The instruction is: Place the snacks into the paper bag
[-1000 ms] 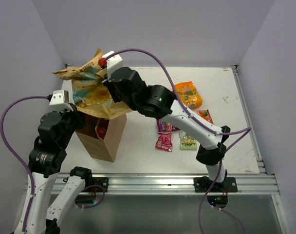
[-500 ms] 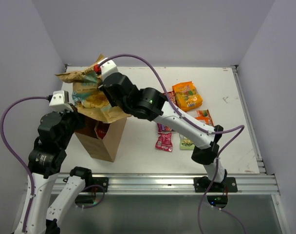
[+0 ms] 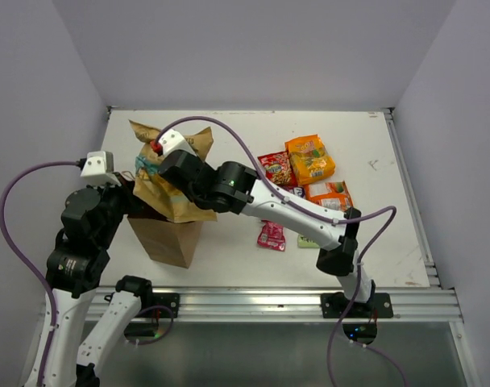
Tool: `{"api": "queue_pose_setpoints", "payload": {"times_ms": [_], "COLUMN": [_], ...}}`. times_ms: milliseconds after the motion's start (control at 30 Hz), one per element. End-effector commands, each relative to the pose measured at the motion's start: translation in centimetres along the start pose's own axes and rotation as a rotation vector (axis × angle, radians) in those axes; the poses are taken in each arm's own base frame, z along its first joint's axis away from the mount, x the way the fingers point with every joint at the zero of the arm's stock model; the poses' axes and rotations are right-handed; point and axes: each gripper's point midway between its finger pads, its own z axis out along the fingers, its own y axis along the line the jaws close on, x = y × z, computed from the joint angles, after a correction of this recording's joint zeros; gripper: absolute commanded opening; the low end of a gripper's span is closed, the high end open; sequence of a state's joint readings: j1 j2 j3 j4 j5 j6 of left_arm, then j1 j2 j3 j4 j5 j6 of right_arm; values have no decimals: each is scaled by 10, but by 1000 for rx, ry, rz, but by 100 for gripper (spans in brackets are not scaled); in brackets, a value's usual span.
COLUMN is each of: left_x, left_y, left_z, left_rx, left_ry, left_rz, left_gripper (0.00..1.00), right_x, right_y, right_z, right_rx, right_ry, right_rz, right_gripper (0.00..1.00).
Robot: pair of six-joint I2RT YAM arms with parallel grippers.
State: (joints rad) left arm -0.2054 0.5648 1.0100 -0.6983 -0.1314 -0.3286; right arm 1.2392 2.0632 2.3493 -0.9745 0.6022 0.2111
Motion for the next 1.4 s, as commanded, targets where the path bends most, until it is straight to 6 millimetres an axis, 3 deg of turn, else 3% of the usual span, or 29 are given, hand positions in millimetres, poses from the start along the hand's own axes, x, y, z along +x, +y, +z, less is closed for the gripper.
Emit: {"api": "queue_pose_setpoints", "payload": {"times_ms": [0,167,233,567,733,933,1067,1233,1333,1367], "left_x": [-14,-14,-15,-18,-17,-16,-16,-16,-15,-16], "left_y": [-10,-11,-11,-10,-9,-14,-14,-13,-12,-12], "left_z": [-1,-2,-2,-6,-6,-4,-4,-5,-5,-5], "left_rx": [54,55,58,51,47,71,73,67,67,67], "left_ry": [-51,-49,-53,-63,-61,-59,-57,-59,-57,-57], "left_rz": [8,7,5,3,8,2,4,8,9,9], "left_gripper": [0,0,0,0,0,0,0,0,0,0], "right_x": [0,-9,-5,38,45,30,10,-48,-71,-73], "right_y": [-34,-48,-49,-34,-45,-51,-26,5,22,27], "right_z": [-42,-61,-60,-41,-46,-60,-64,-91,-102,-104], "right_rx": [58,76,80,60,100,81,-60,-250,-357,-382], "right_ry": [15,23,40,204,235,188,122,-105,-183,-190], "right_rz": [-22,-35,-51,-151,-188,-144,-72,22,68,74], "right_gripper": [0,0,0,0,0,0,11,20,30,37]}}
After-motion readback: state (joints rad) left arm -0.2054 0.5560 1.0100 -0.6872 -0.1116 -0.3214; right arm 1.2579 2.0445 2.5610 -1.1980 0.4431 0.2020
